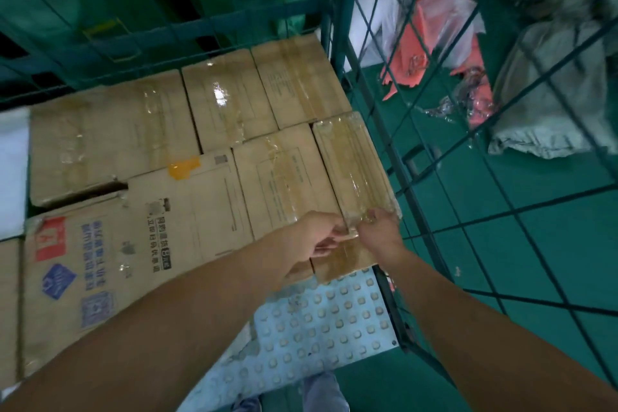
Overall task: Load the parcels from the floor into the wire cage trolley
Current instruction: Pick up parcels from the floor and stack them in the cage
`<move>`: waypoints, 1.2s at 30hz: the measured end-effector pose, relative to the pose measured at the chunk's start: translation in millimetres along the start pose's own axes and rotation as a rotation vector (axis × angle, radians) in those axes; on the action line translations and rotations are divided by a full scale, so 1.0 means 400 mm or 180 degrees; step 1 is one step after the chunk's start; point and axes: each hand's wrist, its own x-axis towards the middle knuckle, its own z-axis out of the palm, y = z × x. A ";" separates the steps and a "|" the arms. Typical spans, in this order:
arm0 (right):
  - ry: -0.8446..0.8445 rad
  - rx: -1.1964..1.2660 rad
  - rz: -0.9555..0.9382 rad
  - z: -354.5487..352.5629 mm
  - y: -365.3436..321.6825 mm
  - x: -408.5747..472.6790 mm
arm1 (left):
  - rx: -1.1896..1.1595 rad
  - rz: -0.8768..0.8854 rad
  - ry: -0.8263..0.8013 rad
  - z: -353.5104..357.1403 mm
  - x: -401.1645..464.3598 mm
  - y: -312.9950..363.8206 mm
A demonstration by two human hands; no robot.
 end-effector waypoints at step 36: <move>-0.2506 -0.0603 -0.1848 0.681 -0.720 -1.363 | -0.2197 0.2015 0.2117 -0.965 -1.191 -0.708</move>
